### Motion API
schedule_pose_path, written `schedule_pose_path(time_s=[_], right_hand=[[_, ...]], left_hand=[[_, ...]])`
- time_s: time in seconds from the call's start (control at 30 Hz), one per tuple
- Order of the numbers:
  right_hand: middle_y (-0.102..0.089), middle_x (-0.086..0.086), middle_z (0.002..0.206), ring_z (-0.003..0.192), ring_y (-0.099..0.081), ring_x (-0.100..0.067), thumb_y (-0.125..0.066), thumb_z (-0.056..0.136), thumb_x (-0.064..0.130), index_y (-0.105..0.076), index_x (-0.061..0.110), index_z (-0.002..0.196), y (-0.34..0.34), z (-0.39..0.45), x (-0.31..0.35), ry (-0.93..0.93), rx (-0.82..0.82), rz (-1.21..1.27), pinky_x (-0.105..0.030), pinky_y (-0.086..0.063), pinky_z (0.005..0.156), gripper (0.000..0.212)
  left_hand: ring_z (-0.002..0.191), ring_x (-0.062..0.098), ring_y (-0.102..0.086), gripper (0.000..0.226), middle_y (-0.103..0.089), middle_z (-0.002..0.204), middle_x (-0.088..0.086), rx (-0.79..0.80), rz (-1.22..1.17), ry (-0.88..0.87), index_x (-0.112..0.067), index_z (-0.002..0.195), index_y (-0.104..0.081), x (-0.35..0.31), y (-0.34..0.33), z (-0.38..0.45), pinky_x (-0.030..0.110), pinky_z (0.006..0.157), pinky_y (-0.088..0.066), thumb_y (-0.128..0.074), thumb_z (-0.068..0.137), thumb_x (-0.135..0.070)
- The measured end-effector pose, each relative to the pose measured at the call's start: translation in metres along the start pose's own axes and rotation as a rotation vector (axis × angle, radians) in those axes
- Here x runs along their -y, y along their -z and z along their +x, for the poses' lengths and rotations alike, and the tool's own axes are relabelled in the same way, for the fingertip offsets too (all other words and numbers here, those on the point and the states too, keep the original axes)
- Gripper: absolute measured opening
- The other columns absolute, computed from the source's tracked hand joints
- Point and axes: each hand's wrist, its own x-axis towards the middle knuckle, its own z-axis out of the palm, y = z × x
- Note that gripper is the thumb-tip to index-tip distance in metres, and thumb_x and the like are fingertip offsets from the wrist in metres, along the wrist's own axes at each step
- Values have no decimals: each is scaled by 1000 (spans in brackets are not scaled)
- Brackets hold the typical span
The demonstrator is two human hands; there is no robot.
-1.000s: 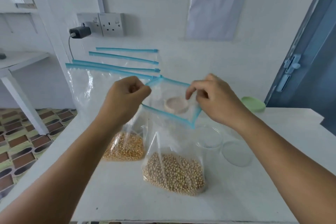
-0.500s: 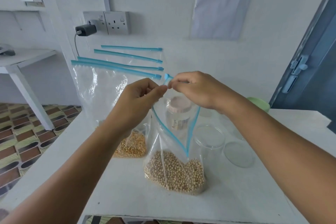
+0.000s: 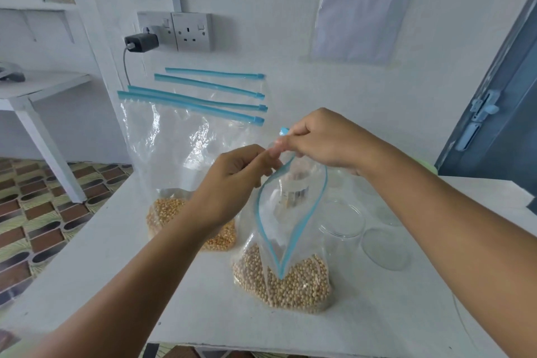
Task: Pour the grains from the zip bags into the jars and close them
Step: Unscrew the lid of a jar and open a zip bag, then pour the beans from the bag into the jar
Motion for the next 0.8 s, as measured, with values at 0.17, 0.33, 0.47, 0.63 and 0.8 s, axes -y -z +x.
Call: schedule_pose_path(time_s=[0.17, 0.33, 0.47, 0.63, 0.8], right_hand=[[-76, 12, 101, 81, -69, -9, -69, 96, 14, -83, 33, 101, 0, 0, -7, 46, -53, 12, -18, -50, 70, 24], [-78, 12, 93, 81, -68, 6, -63, 94, 3, -82, 34, 97, 3, 4, -3, 98, -133, 97, -9, -49, 71, 37], [-77, 10, 84, 87, -71, 4, -56, 94, -3, -84, 30, 98, 5, 0, 7, 135, -152, 146, -3, -47, 77, 43], [-78, 7, 82, 86, -71, 2, -56, 95, -2, -84, 29, 98, 7, -5, 17, 179, -149, 170, -6, -48, 84, 42], [-78, 4, 85, 86, -72, -1, -57, 99, 2, -83, 31, 98, 18, -14, 22, 193, -178, 199, -6, -48, 84, 40]], left_hand=[[102, 16, -65, 13, -70, 105, -6, -116, -66, 221, -31, 102, -72, 60, 17, -29, 36, 89, -48, -60, 104, -34], [118, 18, -56, 32, -64, 121, -5, 58, 188, 581, -43, 93, -75, 127, 18, -69, 41, 100, -44, -60, 102, -16], [118, 19, -58, 25, -68, 120, 1, 115, 132, 651, -38, 91, -80, 140, 9, -74, 35, 96, -44, -69, 99, -17], [113, 19, -65, 11, -75, 113, -3, 78, 26, 584, -31, 92, -81, 142, -1, -76, 34, 100, -47, -76, 95, -22], [102, 21, -70, 20, -79, 98, 1, -82, -79, 510, -24, 89, -83, 141, 3, -81, 37, 101, -50, -73, 94, -7]])
